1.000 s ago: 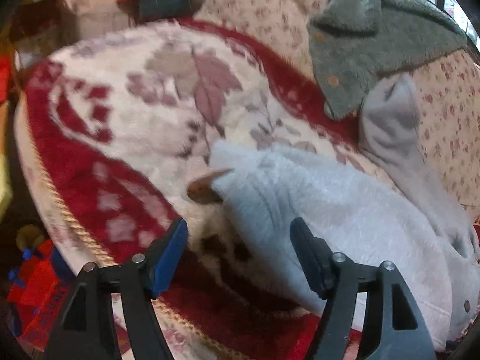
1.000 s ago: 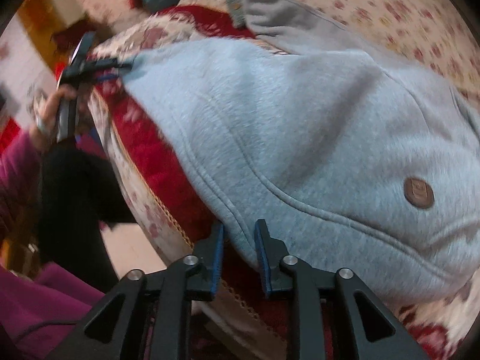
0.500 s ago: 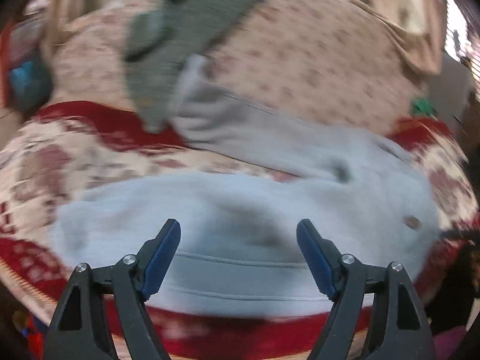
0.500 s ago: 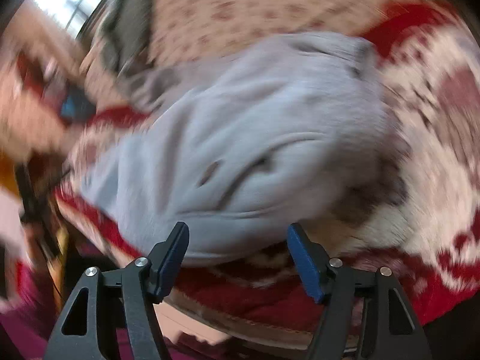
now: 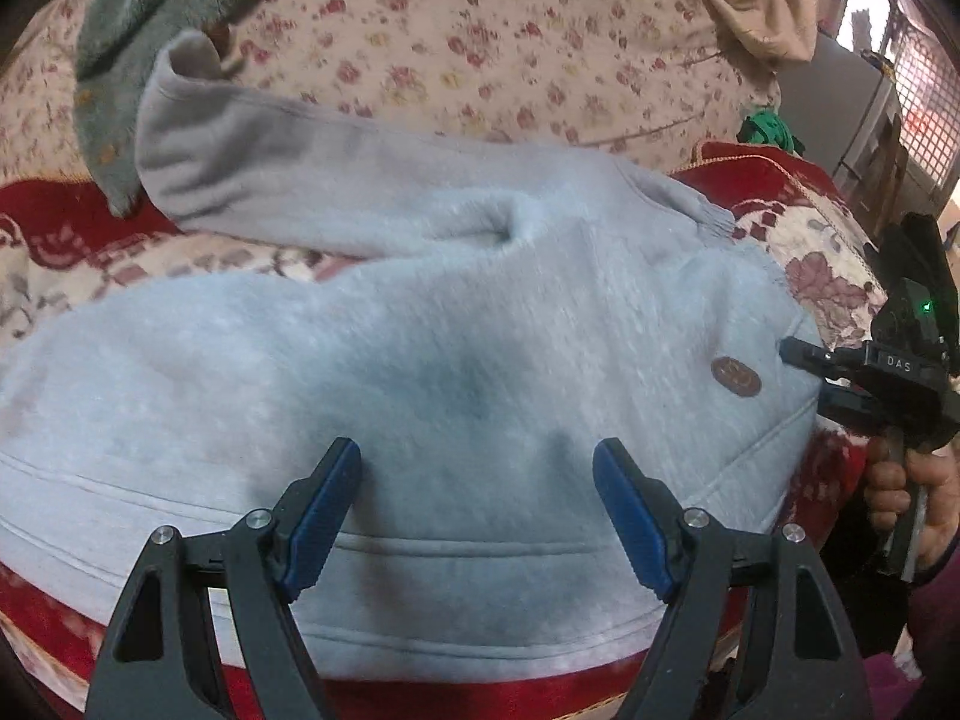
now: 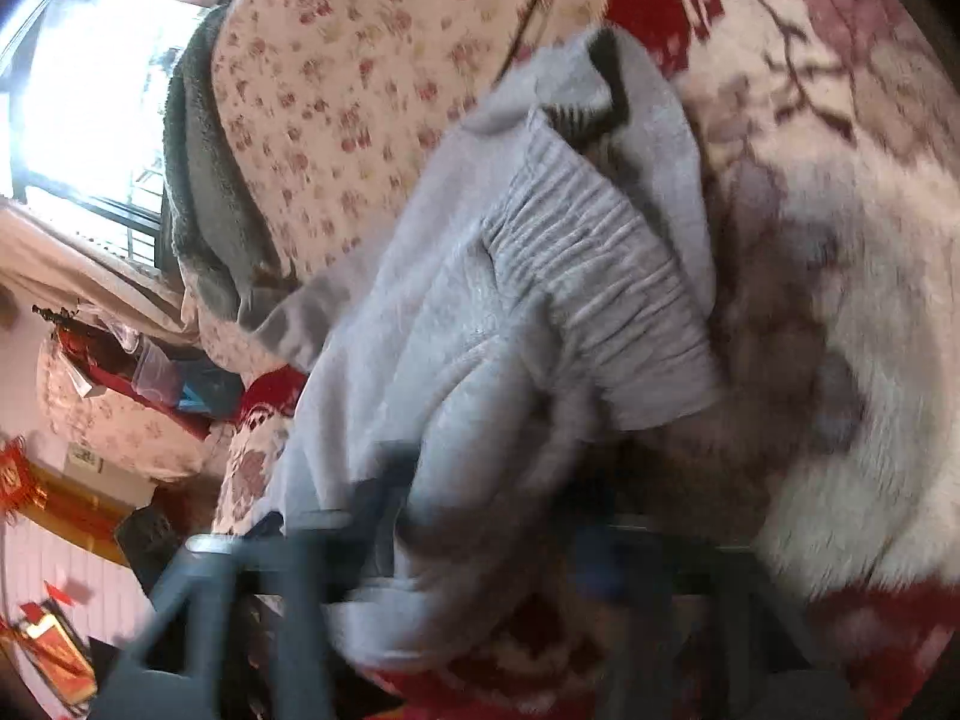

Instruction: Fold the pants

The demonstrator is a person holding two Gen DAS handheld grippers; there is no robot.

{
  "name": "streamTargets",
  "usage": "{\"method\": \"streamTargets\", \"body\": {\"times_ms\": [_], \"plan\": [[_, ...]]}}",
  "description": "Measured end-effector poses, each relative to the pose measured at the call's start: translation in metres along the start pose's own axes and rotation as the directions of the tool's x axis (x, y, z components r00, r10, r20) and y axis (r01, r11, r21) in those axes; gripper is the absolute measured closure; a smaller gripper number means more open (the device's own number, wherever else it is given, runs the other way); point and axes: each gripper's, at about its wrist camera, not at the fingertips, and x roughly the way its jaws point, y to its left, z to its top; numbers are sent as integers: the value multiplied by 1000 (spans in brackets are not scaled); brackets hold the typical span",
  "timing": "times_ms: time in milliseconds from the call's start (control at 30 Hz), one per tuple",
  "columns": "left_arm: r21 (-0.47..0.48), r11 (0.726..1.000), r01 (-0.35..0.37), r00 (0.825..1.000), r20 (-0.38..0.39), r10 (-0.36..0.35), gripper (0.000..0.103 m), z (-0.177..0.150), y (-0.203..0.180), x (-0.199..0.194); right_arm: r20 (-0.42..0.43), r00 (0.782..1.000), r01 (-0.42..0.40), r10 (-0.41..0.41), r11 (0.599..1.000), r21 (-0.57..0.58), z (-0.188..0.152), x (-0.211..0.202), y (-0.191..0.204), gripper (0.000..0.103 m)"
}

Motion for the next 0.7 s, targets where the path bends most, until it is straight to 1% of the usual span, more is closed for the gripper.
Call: {"method": "streamTargets", "body": {"times_ms": [100, 133, 200, 300, 367, 467, 533, 567, 600, 633, 667, 700], "plan": [[-14, 1000, 6, 1000, -17, -6, 24, -1, -7, 10, 14, 1000, -7, 7, 1000, 3, 1, -7, 0, 77], [-16, 1000, 18, 1000, -23, -19, 24, -1, -10, 13, 23, 1000, -8, 8, 1000, -7, 1, -13, -1, 77], [-9, 999, 49, 998, -35, -49, 24, -3, -18, 17, 41, 999, -1, 2, 999, -32, 0, -32, 2, 82], [20, 995, 96, 993, -65, -94, 24, -11, -33, 24, 42, 999, 21, -18, 998, -60, -2, -50, 0, 82], [49, 993, 108, 992, -77, -104, 23, -17, -44, 29, 33, 999, 37, -34, 997, -73, -6, -54, -1, 82], [78, 992, 98, 994, -61, -93, 20, -25, -50, 30, -6, 994, 108, -109, 990, -92, -16, -54, -3, 82], [93, 990, 106, 993, -67, -100, 20, -26, -49, 29, -38, 983, 174, -180, 977, -120, -20, -46, -5, 82], [89, 990, 112, 992, -71, -106, 20, -24, -46, 25, -41, 981, 184, -190, 976, -119, -20, -45, -8, 78], [82, 990, 112, 992, -69, -107, 20, -22, -43, 22, -46, 979, 193, -198, 977, -87, -19, -46, -9, 73], [71, 992, 108, 993, -52, -105, 20, -18, -37, 15, -53, 978, 197, -201, 978, -67, -18, -48, -11, 68], [69, 992, 101, 995, -32, -99, 20, -14, -31, 8, -64, 974, 211, -215, 976, -58, -14, -50, -9, 55], [71, 993, 90, 996, -17, -89, 20, -10, -26, 3, -57, 967, 243, -248, 966, -87, -10, -56, -4, 47]]}}
